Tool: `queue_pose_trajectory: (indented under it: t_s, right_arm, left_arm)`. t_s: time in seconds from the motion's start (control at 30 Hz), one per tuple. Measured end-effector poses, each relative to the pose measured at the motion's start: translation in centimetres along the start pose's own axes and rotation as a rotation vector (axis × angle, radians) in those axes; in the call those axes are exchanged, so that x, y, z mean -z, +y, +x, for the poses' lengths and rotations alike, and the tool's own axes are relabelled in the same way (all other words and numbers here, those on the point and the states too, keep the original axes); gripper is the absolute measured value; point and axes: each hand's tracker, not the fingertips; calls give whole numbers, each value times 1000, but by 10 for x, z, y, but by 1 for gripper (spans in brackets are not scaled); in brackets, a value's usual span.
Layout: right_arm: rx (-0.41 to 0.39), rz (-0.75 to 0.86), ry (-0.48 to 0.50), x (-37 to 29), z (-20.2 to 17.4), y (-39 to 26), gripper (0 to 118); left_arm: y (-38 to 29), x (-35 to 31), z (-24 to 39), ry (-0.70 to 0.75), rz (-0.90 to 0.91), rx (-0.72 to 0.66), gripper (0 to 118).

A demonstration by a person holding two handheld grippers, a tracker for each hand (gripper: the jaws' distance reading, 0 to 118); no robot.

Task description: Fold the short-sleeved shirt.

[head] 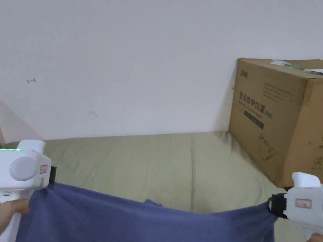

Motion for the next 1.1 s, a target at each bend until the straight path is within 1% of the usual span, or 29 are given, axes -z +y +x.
queue_pose_trajectory:
  t_s: [0.07, 0.2, 0.23, 0.3, 0.33, 0.37, 0.4, 0.47, 0.5, 0.57, 0.63, 0.7, 0.73, 0.77, 0.8, 0.83, 0.87, 0.9, 0.93, 1.0, 1.03, 1.07, 1.1]
  right_arm:
    - [10, 38, 46, -2, -18, 31, 3]
    - [-15, 85, 39, 0, -52, 94, 3]
    - [-10, 91, 37, 0, -61, 110, 3]
    - [-56, 130, 22, -1, -84, 142, 3]
    - [-66, 153, -12, -1, -95, 159, 3]
    - [-100, 185, -24, -1, -105, 175, 3]
    - [-98, 207, -38, -3, -116, 190, 3]
    - [-88, 237, -8, -6, -130, 219, 3]
    - [-89, 233, -18, -7, -138, 233, 3]
    - [-150, 284, -56, -9, -155, 259, 3]
    - [-175, 318, -76, -12, -170, 287, 3]
    - [-121, 352, -52, -18, -181, 313, 3]
    - [-118, 381, -53, -20, -187, 326, 3]
    - [-128, 369, -71, -23, -196, 339, 3]
    - [-168, 403, -74, -25, -202, 351, 3]
    - [-213, 417, -115, -26, -211, 361, 3]
    - [-214, 422, -134, -29, -217, 369, 3]
    - [-209, 450, -108, -34, -222, 377, 3]
    - [-185, 476, -96, -36, -224, 384, 3]
    - [-216, 523, -105, -43, -231, 389, 3]
    - [-223, 526, -118, -42, -234, 387, 3]
    - [-241, 515, -124, -37, -232, 389, 3]
    - [-237, 510, -125, -34, -231, 386, 3]
  left_arm:
    - [16, -19, -13, 32, 47, -12, 2]
    - [55, -49, -36, 76, 120, -59, 2]
    - [65, -55, -40, 83, 136, -55, 2]
    - [85, -62, -46, 107, 166, -60, 2]
    - [96, -59, -48, 107, 167, -53, 2]
    - [104, -58, -51, 108, 175, -50, 2]
    - [114, -55, -53, 123, 176, -55, 2]
    - [133, -50, -56, 138, 193, -65, 2]
    - [143, -48, -59, 152, 214, -86, 2]
    - [168, -41, -64, 154, 240, -102, 2]
    - [194, -30, -67, 169, 258, -102, 2]
    - [217, -25, -69, 191, 307, -128, 2]
    - [228, -23, -68, 194, 323, -126, 2]
    - [238, -23, -68, 210, 358, -158, 2]
    - [250, -20, -68, 206, 364, -151, 2]
    - [259, -21, -69, 212, 378, -144, 2]
    - [268, -20, -70, 218, 414, -179, 2]
    - [278, -19, -71, 216, 404, -162, 2]
    - [283, -20, -71, 235, 435, -177, 2]
    - [289, -20, -69, 248, 459, -151, 2]
    - [288, -18, -68, 261, 493, -156, 2]
    - [288, -13, -67, 262, 491, -147, 2]
    - [284, -10, -65, 262, 488, -142, 2]
